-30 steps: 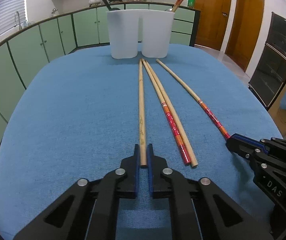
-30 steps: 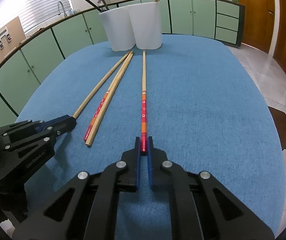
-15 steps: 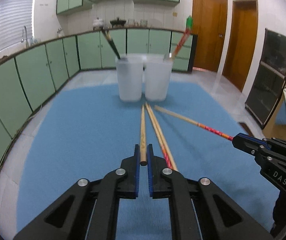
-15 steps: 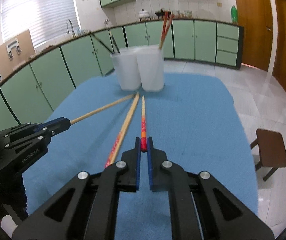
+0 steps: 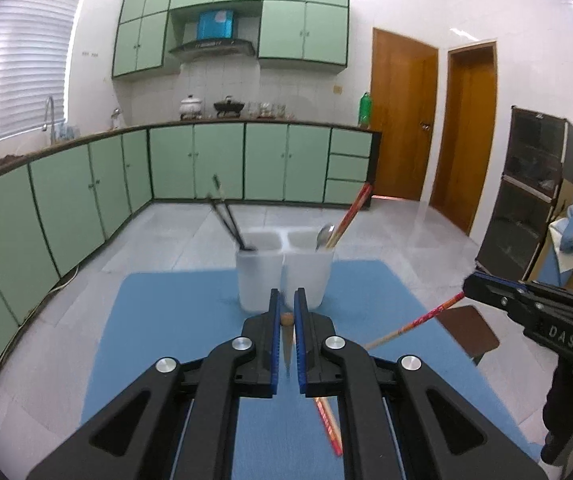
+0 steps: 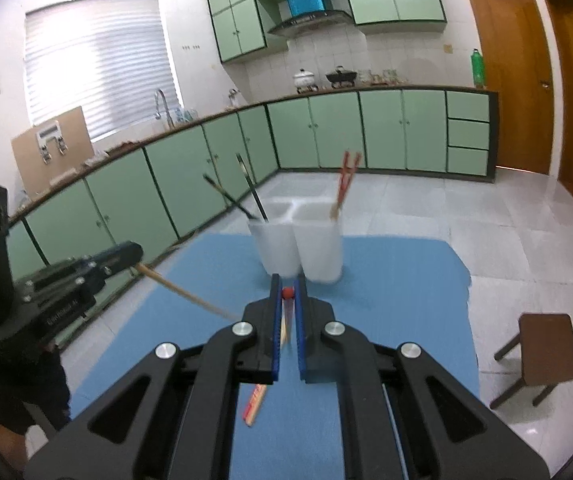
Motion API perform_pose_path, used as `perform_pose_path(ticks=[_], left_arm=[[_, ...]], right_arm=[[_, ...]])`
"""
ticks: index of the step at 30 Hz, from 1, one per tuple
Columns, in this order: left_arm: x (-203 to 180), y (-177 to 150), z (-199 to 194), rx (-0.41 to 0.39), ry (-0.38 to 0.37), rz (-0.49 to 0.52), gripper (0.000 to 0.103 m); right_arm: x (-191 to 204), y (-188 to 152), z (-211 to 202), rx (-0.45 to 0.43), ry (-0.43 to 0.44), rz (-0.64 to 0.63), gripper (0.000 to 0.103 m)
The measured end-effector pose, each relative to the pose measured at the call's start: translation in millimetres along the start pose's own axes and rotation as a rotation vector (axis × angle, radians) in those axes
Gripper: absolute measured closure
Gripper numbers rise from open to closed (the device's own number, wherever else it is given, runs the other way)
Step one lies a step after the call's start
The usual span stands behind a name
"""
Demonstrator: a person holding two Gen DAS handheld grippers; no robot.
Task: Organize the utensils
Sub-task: 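Lift both chopsticks over the white holder and open both tools to drop them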
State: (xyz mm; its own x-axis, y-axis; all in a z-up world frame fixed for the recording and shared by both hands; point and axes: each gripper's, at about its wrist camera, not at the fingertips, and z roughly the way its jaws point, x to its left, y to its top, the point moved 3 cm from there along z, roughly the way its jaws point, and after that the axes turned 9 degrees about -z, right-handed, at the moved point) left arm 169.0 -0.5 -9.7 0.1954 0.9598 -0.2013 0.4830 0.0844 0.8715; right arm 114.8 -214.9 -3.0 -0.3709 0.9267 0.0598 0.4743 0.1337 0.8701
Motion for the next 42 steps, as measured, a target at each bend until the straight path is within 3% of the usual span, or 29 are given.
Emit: perform_pose_path(ticks=[5, 13, 24, 28, 36, 42], left_arm=[[-5, 23, 4, 0.002, -0.058, 0.006, 0.096], [-18, 57, 3, -0.041, -0.091, 0.042, 0.096], [-31, 172, 30, -0.239, -0.084, 0.039, 0.096], [-32, 196, 55, -0.263, -0.064, 0.034, 0.096], [-28, 189, 127, -0.25, 0.021, 0.071, 0.096], [-17, 167, 168, -0.138, 0.025, 0.055, 0.096]], right_arm=[[-6, 41, -1, -0.015, 0.019, -0.022, 0.098], [-15, 99, -8, -0.07, 0.025, -0.056, 0.098], [-36, 181, 18, -0.159, -0.049, -0.1, 0.098], [-53, 199, 43, -0.162, -0.077, -0.093, 0.098], [-73, 194, 104, -0.119, -0.109, -0.085, 0.098], [-67, 175, 141, -0.031, -0.076, -0.085, 0.098]])
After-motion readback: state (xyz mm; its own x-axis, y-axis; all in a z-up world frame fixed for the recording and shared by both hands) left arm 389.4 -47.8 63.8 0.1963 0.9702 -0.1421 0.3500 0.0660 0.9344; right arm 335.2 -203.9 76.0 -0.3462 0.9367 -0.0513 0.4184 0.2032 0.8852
